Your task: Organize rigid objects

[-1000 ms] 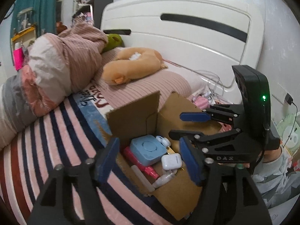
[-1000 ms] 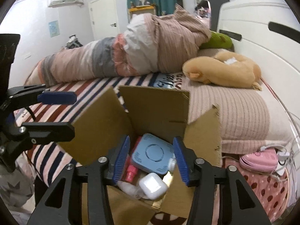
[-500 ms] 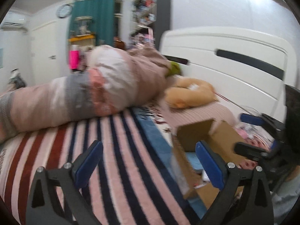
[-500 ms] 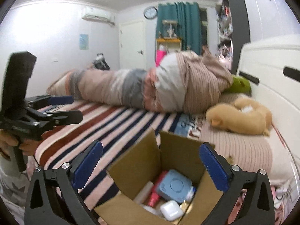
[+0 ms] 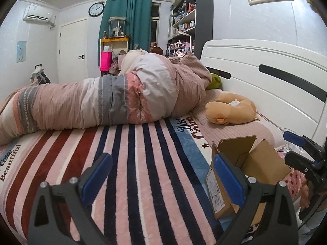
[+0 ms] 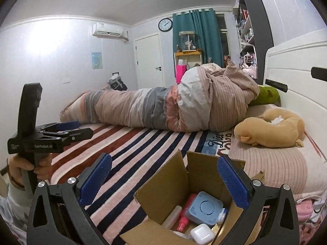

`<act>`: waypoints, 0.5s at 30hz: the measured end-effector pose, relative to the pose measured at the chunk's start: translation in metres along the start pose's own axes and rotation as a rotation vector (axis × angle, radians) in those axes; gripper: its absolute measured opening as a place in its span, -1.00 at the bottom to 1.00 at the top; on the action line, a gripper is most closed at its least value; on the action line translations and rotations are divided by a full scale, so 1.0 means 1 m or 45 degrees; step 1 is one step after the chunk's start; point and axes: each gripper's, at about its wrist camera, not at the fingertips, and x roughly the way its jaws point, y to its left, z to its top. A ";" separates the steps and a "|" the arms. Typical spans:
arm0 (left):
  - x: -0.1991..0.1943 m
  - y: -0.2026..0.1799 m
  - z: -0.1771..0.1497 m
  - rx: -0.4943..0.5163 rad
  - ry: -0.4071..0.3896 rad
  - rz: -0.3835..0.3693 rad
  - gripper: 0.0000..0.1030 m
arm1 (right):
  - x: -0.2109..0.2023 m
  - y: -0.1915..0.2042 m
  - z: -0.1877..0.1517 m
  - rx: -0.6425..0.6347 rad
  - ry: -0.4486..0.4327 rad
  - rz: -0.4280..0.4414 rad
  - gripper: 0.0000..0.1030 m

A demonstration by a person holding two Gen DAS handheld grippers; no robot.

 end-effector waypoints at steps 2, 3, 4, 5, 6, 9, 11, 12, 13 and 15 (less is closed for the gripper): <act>0.000 0.000 0.000 -0.001 0.000 0.005 0.91 | 0.000 0.000 0.000 -0.003 0.001 0.000 1.00; -0.001 0.000 -0.001 -0.001 0.001 0.008 0.91 | -0.001 0.000 0.000 -0.001 0.002 0.000 1.00; -0.001 -0.001 -0.001 0.000 0.001 0.011 0.91 | -0.001 0.001 0.000 -0.002 0.003 0.000 1.00; -0.001 -0.001 -0.001 0.001 0.001 0.014 0.91 | -0.002 0.001 0.000 -0.003 0.003 0.001 1.00; -0.001 -0.001 -0.002 0.002 0.002 0.018 0.91 | -0.002 0.001 0.000 -0.003 0.003 0.002 1.00; -0.002 -0.002 -0.002 0.001 0.004 0.020 0.91 | -0.003 0.001 0.000 -0.004 0.004 0.006 1.00; -0.002 -0.003 -0.002 0.002 0.006 0.019 0.91 | -0.002 0.001 0.000 -0.005 0.005 0.008 1.00; -0.002 -0.003 -0.002 0.002 0.007 0.021 0.91 | -0.002 0.000 -0.001 -0.004 0.006 0.008 1.00; -0.002 -0.003 -0.003 0.003 0.008 0.023 0.91 | -0.002 0.000 -0.001 -0.005 0.008 0.008 1.00; -0.002 -0.003 -0.003 0.001 0.014 0.023 0.91 | -0.001 0.000 -0.001 -0.008 0.012 0.008 1.00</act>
